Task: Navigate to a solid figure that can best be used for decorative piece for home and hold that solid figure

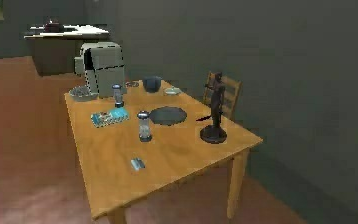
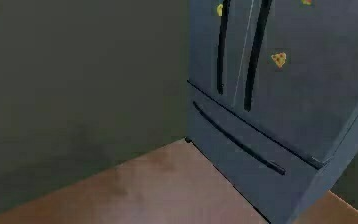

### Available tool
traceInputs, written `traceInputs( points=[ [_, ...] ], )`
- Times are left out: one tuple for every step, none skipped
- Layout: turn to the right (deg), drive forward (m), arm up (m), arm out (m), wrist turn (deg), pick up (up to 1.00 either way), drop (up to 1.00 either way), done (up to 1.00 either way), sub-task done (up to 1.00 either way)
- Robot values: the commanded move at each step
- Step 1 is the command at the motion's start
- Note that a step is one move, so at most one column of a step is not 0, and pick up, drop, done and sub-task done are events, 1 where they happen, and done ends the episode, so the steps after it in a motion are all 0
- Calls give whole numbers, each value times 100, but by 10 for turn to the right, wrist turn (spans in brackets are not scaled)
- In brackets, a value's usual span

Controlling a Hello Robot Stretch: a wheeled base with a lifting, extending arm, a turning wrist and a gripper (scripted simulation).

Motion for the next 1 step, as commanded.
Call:
traceInputs(
  points=[
    [-450, 0, 0, 0, 0, 0, 0, 0, 0]
  ],
)
